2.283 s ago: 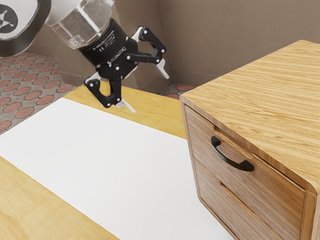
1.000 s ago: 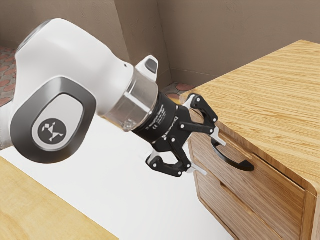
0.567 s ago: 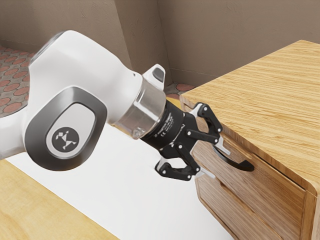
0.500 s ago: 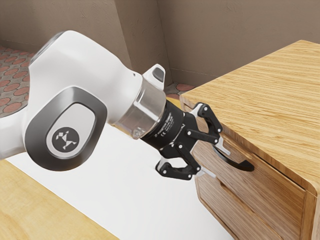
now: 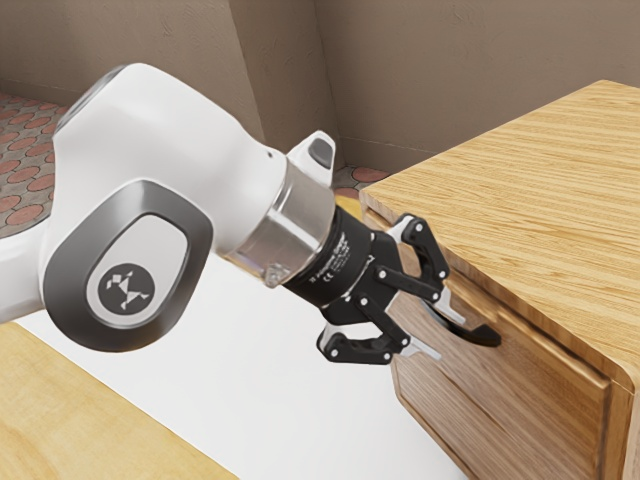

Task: Pull the drawer handle with one arm to open the drawer

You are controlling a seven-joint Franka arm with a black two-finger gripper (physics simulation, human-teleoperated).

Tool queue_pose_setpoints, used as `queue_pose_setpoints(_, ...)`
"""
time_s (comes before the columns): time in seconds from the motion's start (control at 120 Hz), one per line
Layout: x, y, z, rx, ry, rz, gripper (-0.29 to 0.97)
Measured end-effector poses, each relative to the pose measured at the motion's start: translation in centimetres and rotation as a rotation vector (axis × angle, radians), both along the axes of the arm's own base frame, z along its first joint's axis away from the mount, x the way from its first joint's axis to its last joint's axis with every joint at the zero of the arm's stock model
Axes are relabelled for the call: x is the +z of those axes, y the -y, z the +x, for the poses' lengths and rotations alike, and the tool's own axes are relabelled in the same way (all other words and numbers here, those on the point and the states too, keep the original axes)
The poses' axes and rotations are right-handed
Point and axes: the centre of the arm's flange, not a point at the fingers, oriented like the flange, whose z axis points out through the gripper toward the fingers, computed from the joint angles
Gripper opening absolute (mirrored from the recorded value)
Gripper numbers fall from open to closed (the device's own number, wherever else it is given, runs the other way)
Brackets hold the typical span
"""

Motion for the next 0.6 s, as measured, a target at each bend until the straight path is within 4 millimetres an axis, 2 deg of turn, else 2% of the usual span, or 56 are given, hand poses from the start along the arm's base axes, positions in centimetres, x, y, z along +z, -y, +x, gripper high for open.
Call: queue_pose_setpoints(0.6, -0.1, -0.7, -1.3, -0.003, -0.007, 0.007, 0.02)
